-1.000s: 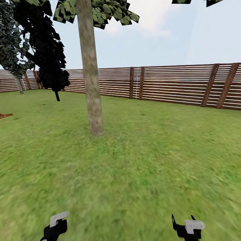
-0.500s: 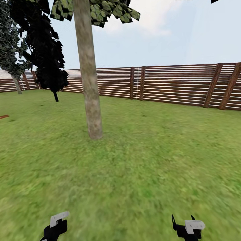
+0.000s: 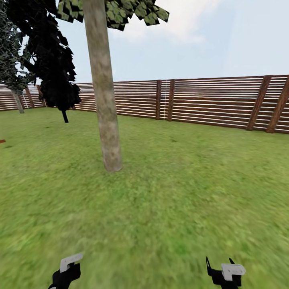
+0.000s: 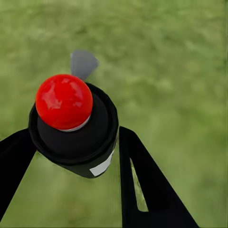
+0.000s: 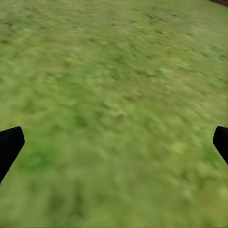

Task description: In the garden, pick up the pesticide atomizer on the floor and spray pesticide onto both trees until each tree trunk is fully covered.

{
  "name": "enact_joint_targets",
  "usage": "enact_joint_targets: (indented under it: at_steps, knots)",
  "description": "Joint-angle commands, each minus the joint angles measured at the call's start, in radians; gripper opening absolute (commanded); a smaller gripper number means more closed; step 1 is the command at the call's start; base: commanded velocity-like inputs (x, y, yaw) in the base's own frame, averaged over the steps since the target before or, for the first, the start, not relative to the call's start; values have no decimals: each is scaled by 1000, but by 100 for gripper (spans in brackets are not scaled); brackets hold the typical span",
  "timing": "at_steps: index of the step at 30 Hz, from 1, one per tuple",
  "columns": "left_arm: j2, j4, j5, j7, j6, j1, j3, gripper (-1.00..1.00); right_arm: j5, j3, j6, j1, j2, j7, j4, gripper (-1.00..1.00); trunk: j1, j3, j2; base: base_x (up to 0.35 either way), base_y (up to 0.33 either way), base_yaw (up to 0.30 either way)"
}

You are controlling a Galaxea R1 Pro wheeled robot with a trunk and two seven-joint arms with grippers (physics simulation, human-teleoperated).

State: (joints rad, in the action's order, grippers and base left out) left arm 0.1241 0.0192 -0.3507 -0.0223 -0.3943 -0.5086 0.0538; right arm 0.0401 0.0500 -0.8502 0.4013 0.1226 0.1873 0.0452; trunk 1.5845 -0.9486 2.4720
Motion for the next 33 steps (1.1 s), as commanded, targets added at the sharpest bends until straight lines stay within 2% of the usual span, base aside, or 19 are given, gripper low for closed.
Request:
enact_joint_targets:
  at_steps: [1, 17, 33]
  knots:
    - [0, -1, -8, -3, -3, -1, 6, -100, 4, 5, -1, 1, 0, 9, 0, 100, 0, -1, 0, 331, 0, 0]
    - [0, -1, -8, -4, -3, -1, 6, -100, 4, 5, -1, 1, 0, 9, 0, 100, 0, -1, 0, 327, 0, 0]
    - [0, -1, -8, -4, -3, -1, 6, -100, 4, 5, -1, 1, 0, 9, 0, 100, 0, -1, 0, 154, 0, 0]
